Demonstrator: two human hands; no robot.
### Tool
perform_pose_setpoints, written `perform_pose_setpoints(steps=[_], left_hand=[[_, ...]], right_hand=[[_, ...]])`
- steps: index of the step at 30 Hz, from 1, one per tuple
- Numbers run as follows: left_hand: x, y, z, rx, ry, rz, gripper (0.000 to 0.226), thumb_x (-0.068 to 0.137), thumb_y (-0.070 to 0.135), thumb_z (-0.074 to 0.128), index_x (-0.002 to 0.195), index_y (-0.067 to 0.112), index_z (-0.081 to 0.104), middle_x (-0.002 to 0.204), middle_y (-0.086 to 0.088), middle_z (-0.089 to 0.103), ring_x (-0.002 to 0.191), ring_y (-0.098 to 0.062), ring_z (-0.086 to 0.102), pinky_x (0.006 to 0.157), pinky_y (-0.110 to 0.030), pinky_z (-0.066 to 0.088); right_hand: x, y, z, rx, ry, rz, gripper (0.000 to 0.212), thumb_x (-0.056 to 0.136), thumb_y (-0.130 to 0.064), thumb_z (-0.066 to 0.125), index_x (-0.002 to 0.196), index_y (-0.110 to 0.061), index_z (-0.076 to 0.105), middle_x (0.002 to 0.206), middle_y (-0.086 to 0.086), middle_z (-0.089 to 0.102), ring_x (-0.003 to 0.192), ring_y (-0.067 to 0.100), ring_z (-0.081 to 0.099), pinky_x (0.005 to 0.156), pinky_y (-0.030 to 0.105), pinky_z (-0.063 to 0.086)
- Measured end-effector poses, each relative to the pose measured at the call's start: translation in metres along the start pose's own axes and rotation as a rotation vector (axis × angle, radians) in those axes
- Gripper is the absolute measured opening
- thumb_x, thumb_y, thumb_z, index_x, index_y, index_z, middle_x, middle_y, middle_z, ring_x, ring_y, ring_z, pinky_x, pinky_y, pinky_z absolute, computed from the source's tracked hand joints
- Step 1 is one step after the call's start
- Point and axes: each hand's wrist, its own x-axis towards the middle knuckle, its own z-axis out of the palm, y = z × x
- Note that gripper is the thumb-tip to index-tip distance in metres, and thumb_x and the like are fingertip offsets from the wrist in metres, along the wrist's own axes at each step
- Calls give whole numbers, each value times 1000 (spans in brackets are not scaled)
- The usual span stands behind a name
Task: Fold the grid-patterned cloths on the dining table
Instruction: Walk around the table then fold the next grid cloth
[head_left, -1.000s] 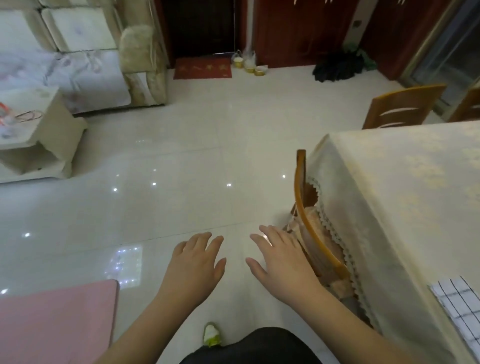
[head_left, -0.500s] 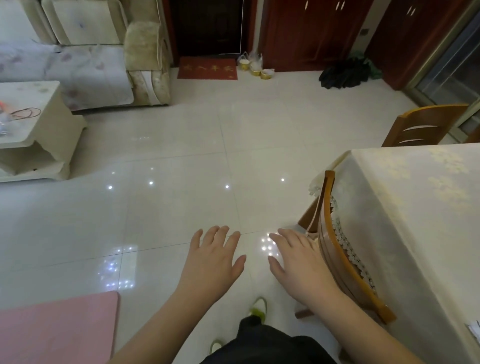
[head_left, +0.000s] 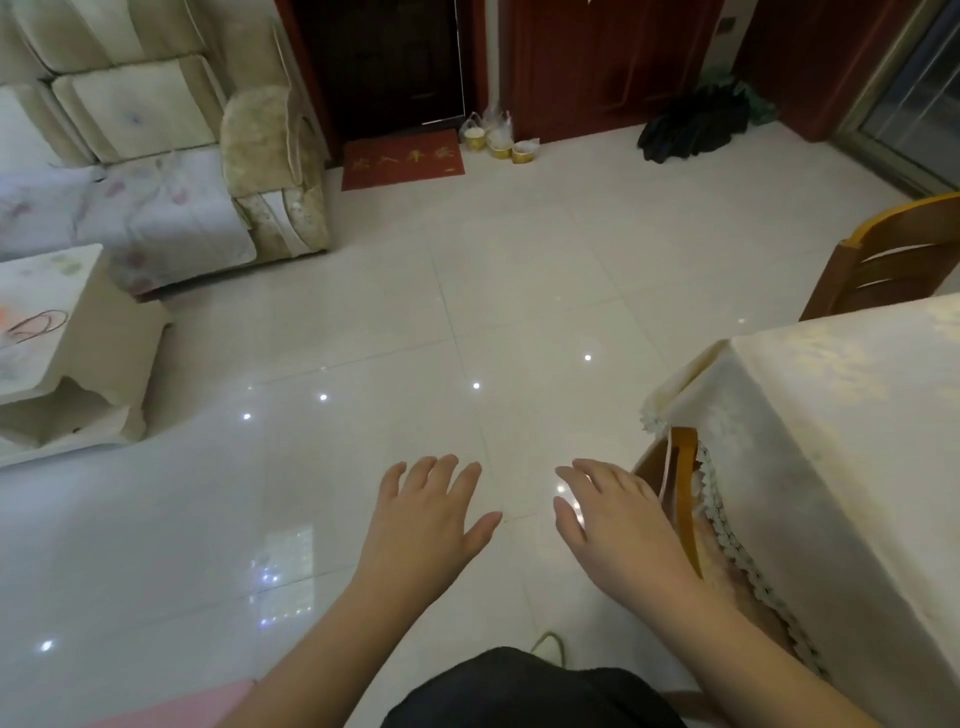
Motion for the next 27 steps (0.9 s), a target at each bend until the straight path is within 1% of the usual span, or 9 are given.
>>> perform_pose_setpoints(steps=[3, 6, 10, 13, 16, 19, 21, 24, 27], left_hand=[[40, 2, -5, -23, -3, -9, 60, 90, 58, 29, 121, 20, 64, 117, -4, 68, 104, -25, 65, 90, -49, 50], [75, 2, -7, -64, 25, 18, 55, 92, 53, 32, 119, 19, 65, 112, -3, 69, 96, -23, 67, 82, -43, 52], [124, -11, 0, -81, 29, 56, 52, 93, 50, 32, 115, 19, 67, 108, -3, 70, 91, -22, 68, 74, -39, 55], [166, -30, 7, -83, -2, 82, 53, 93, 50, 31, 112, 19, 69, 107, -3, 71, 90, -22, 69, 74, -39, 54], [214, -53, 15, -61, -27, 115, 55, 90, 56, 31, 113, 21, 68, 111, -2, 70, 94, -22, 68, 77, -41, 53], [263, -71, 14, -58, -90, 182, 65, 89, 62, 23, 130, 24, 56, 132, -1, 59, 115, -22, 58, 93, -42, 44], [293, -79, 11, -59, -85, 228, 65, 89, 61, 21, 133, 25, 53, 136, -1, 55, 119, -22, 55, 95, -41, 42], [338, -86, 10, -51, -40, 306, 58, 88, 58, 31, 118, 22, 65, 119, -4, 66, 102, -23, 64, 83, -42, 50], [380, -86, 12, -53, -5, 376, 52, 86, 55, 39, 109, 20, 70, 110, -4, 70, 92, -24, 67, 75, -42, 53]], right_hand=[[31, 6, -10, -10, -8, 2, 48, 101, -44, 25, 146, -29, 35, 153, -6, 34, 140, 15, 31, 117, 37, 21], [60, 14, -13, -29, 8, 21, 48, 101, -44, 24, 145, -28, 37, 152, -5, 37, 139, 15, 34, 117, 38, 21], [101, 18, -12, -51, 59, 81, 50, 96, -46, 29, 131, -25, 57, 136, -1, 57, 124, 20, 54, 106, 41, 39], [140, 16, -16, -74, 79, 106, 51, 94, -47, 27, 122, -25, 63, 125, -1, 64, 114, 20, 62, 98, 43, 47], [188, 15, -23, -100, 111, 110, 49, 94, -43, 28, 119, -23, 65, 121, 0, 66, 110, 20, 63, 96, 44, 49], [235, 9, -38, -92, 127, 157, 47, 93, -40, 30, 115, -20, 68, 116, 1, 68, 105, 21, 65, 93, 43, 51], [261, 6, -48, -85, 137, 188, 47, 92, -39, 32, 115, -20, 68, 115, 2, 69, 103, 22, 66, 91, 44, 52], [293, 8, -63, -88, 155, 249, 47, 90, -41, 34, 119, -19, 65, 116, 4, 68, 102, 24, 66, 88, 47, 54], [316, 19, -78, -106, 165, 327, 48, 90, -41, 34, 117, -18, 66, 115, 5, 68, 103, 25, 66, 89, 49, 53]])
